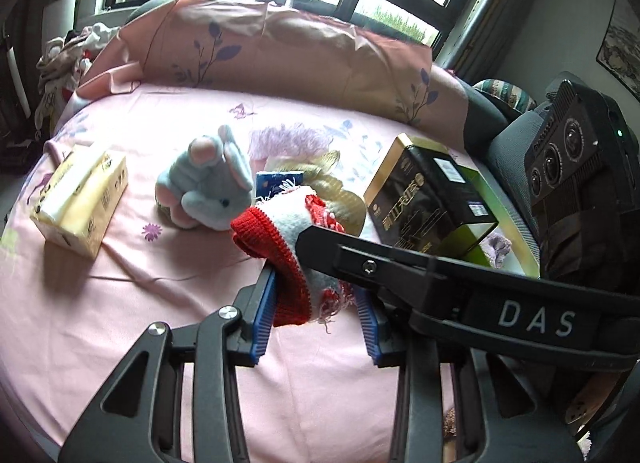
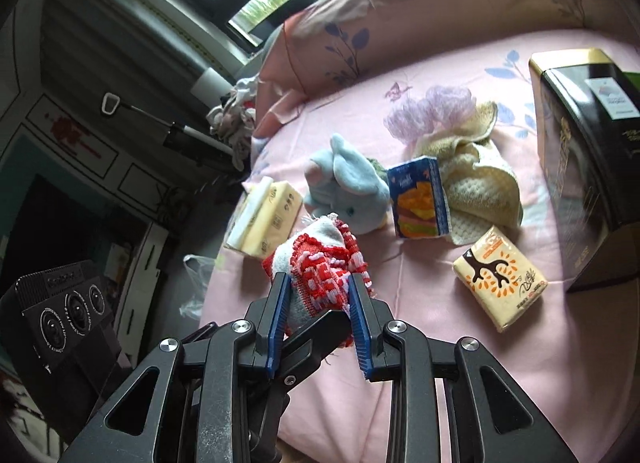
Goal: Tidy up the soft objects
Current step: 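Carry the red-and-white sock with the right tool to the box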
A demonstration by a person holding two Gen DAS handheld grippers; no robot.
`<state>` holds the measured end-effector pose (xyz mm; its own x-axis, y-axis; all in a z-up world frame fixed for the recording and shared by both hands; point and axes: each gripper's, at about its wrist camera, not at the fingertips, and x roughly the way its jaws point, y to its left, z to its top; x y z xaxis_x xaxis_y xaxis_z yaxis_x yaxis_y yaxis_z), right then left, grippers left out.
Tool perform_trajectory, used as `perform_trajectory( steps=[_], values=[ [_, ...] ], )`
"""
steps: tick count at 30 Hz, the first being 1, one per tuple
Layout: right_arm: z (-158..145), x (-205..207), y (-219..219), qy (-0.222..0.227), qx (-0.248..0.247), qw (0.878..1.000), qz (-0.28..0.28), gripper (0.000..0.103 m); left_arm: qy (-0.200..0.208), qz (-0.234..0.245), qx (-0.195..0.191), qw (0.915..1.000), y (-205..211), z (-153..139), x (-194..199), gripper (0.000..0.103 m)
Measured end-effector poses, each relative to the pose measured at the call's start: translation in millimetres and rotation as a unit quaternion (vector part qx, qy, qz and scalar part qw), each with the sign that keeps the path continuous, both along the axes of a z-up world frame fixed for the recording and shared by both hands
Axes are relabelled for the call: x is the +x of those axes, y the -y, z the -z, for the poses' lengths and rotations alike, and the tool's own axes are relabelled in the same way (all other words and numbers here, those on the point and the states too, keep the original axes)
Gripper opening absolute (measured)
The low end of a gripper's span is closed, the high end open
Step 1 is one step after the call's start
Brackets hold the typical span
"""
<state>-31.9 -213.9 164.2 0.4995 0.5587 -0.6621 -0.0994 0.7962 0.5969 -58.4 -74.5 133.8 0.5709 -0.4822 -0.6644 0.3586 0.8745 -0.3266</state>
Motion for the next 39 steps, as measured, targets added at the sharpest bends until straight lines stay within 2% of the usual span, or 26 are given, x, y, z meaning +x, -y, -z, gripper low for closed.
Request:
perform_trajectory(
  steps=[11, 16, 23, 30, 39],
  values=[
    [-45.8, -25.3, 24.7, 0.073, -0.022, 0.997, 0.032, 0.032, 0.081, 0.021, 0.012, 0.9964, 38.8, -35.9, -19.9, 0.035],
    [-56.2, -35.2, 47.1, 0.092, 0.0, 0.995, 0.043, 0.031, 0.106, 0.043, 0.005, 0.9934, 52.0, -48.2, -26.0, 0.035],
    [-65.8, -49.0, 83.0, 0.116, 0.011, 0.99, 0.081, 0.032, 0.128, 0.077, 0.019, 0.9886, 90.7, -63.6, -31.5, 0.035],
    [-70.6, -66.8, 135.6, 0.138, 0.025, 0.979, 0.146, 0.032, 0.145, 0.129, 0.025, 0.9807, 143.6, -73.6, -36.4, 0.035],
    [-58.8, -96.6, 212.8, 0.143, 0.051, 0.955, 0.256, 0.032, 0.158, 0.218, 0.038, 0.9625, 230.2, -68.9, -40.6, 0.035]
  ],
)
